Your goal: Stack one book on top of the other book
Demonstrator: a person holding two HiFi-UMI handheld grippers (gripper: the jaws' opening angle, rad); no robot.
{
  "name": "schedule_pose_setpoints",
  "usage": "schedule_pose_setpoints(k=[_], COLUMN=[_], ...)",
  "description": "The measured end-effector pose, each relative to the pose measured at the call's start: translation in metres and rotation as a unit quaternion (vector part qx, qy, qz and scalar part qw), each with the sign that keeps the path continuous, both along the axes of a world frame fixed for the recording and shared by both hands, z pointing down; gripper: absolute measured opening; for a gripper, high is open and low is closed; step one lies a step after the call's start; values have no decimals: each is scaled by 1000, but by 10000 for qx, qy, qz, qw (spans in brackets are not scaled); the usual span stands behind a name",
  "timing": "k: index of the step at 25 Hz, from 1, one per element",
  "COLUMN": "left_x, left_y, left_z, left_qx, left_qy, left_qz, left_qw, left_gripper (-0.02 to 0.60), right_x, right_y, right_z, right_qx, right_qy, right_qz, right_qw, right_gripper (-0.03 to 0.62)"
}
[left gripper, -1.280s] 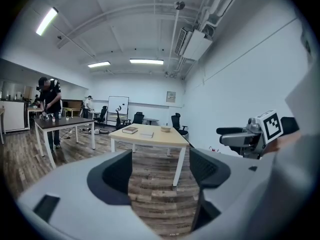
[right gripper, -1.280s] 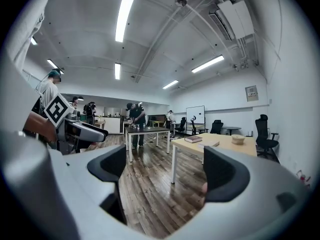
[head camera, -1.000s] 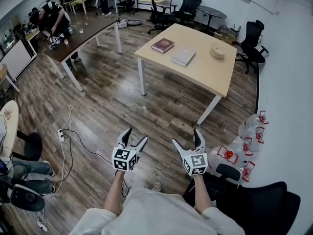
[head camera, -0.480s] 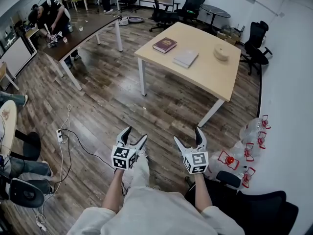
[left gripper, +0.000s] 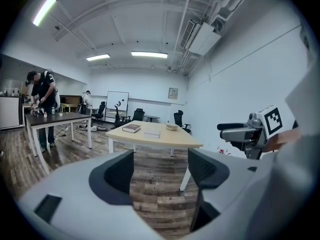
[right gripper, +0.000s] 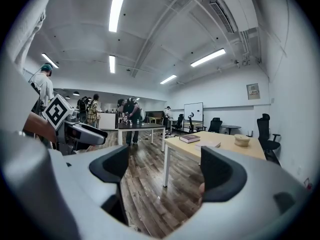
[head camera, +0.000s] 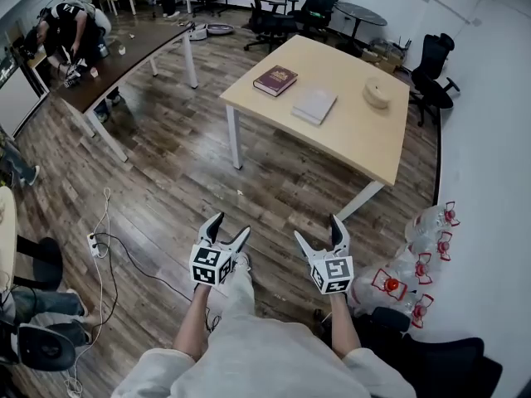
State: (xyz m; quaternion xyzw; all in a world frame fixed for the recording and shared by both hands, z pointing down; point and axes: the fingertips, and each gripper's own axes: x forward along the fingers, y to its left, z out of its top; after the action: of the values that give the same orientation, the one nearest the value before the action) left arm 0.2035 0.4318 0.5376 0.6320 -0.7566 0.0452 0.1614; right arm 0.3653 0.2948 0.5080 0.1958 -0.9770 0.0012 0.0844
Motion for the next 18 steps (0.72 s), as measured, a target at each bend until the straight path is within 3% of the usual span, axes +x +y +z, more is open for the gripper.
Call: schedule_pose_setpoints(k=[18], left_x=[-194], left_y=[-131], left_z=[-33], left_qx=[224], left_qy=[-57], left_qz=[346], left_qw=[9991], left_gripper=[336], right_x=[-193], right_y=[-118], right_z=[-31], right_qx=[116], right_qy=[14], right_qz=[276], right_qw=[9996], right_gripper=[430])
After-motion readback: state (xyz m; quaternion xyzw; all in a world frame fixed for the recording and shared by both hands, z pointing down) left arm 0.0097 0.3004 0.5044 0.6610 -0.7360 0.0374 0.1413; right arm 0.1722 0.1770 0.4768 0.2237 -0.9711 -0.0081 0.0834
